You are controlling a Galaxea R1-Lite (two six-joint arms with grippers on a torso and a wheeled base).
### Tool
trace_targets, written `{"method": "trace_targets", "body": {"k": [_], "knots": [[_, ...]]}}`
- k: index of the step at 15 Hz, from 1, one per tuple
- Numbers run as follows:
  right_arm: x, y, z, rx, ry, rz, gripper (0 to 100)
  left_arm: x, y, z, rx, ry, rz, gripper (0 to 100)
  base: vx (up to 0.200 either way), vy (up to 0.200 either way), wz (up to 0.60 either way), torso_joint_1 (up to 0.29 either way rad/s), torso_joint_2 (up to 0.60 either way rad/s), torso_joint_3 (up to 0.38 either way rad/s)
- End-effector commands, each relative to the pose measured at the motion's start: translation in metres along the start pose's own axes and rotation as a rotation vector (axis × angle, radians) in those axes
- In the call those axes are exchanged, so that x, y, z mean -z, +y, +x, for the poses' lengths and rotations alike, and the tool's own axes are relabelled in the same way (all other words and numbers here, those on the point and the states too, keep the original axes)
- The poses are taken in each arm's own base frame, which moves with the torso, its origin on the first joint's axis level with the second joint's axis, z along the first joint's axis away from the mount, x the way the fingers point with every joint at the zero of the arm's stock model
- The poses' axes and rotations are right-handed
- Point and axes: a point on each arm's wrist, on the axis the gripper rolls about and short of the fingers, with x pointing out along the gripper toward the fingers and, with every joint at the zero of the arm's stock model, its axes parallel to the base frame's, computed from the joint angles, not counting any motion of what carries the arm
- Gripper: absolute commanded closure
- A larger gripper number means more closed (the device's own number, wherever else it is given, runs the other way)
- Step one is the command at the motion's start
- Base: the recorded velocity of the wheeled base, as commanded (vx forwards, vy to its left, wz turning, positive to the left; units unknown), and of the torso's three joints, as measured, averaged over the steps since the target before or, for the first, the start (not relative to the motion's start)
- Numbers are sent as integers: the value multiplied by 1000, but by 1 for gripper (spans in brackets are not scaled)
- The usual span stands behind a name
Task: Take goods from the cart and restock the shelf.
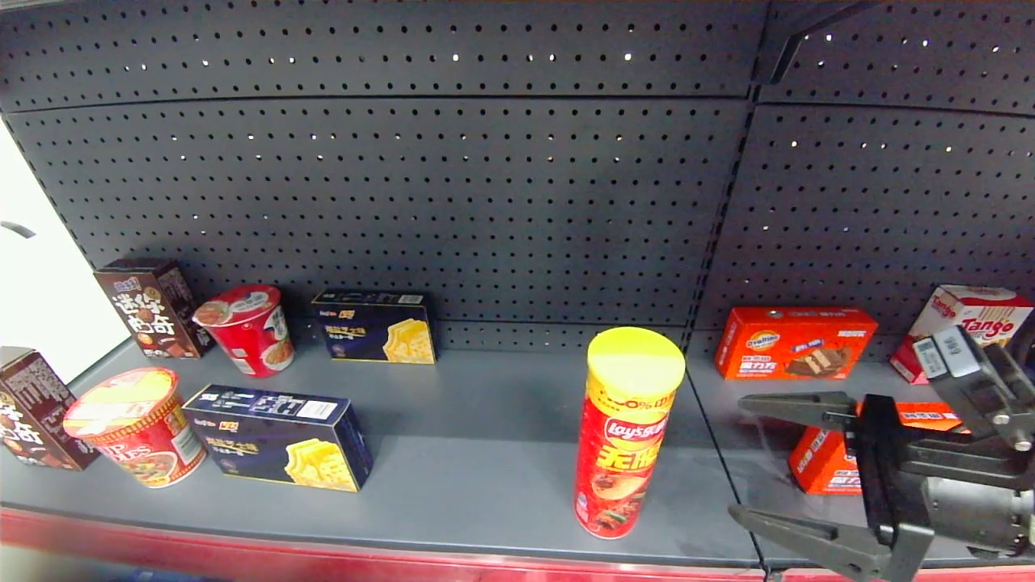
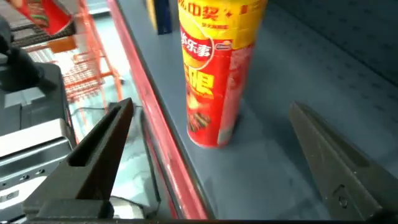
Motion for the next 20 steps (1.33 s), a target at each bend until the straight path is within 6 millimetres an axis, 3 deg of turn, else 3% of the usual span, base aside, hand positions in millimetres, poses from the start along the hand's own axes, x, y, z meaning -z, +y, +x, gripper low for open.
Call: {"method": "trace_targets", "body": {"k": [1, 7, 11, 13, 17, 20], "knots": [[-21, 24, -41, 80, -42, -37, 0, -3, 0, -1, 5, -12, 6, 100, 0, 0, 0, 0, 0, 0], [7, 87, -125, 304, 44, -4, 0, -27, -3, -16, 115, -42, 11, 100, 0, 0, 0, 0, 0, 0], [21, 107, -153, 455, 21, -22, 0, -54, -5, -13, 264, -21, 10, 100, 0, 0, 0, 0, 0, 0], [33, 112, -157, 495, 21, -23, 0, -72, -6, -4, 342, -19, 10, 100, 0, 0, 0, 0, 0, 0], [73, 136, -169, 655, -69, -17, 0, -127, -6, 40, 518, -39, 19, 100, 0, 0, 0, 0, 0, 0], [82, 140, -171, 649, -108, -7, 0, -144, -7, 72, 591, -30, 23, 100, 0, 0, 0, 0, 0, 0]]}}
